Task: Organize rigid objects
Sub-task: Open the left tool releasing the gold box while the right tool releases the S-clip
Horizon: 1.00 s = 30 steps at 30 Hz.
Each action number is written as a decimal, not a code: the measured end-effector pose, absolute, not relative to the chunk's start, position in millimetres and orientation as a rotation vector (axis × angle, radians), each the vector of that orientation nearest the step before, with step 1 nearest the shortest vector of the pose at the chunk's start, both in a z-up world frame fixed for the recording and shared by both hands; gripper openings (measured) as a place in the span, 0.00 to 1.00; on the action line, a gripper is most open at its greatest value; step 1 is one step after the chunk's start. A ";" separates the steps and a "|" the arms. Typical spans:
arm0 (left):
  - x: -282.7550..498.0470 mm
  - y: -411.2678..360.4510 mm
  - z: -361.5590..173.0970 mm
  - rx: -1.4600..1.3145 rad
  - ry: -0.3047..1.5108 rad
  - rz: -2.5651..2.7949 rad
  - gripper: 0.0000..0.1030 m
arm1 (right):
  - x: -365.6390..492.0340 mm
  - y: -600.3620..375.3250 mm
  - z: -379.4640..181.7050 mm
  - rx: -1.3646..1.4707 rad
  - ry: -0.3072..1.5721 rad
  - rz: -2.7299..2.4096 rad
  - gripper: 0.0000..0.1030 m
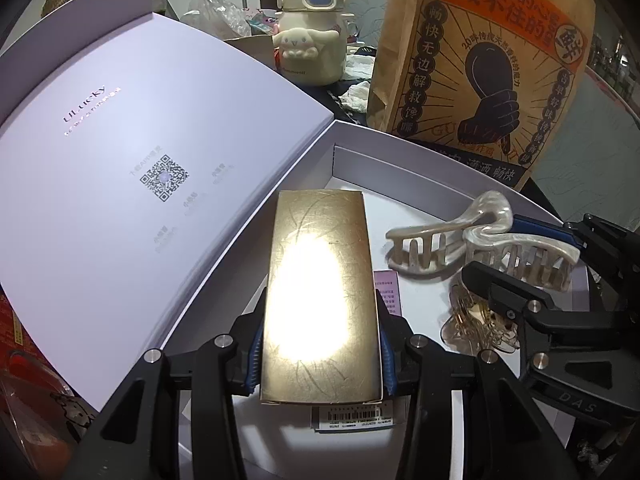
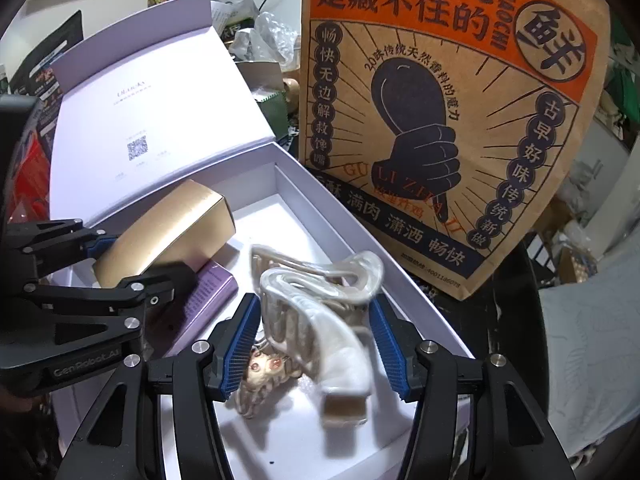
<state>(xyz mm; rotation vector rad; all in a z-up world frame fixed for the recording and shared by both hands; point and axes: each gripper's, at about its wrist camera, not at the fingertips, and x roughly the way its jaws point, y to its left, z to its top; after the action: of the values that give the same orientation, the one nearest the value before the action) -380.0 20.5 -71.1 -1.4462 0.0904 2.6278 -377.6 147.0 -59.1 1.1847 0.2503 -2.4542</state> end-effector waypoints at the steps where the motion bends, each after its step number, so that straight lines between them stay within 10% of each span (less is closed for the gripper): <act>1: -376.6 20.4 -69.4 -1.449 0.094 2.628 0.42 | -376.4 147.8 -57.5 1.182 0.247 -2.455 0.55; 30: -329.8 16.7 -23.7 -1.356 0.110 2.745 0.45 | -325.2 157.1 -17.6 1.089 0.298 -2.540 0.56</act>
<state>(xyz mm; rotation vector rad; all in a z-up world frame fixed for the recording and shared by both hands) -329.8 16.7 -23.7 -1.3564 0.1096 2.7453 -325.2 157.1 -17.6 1.0893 0.2979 -2.5400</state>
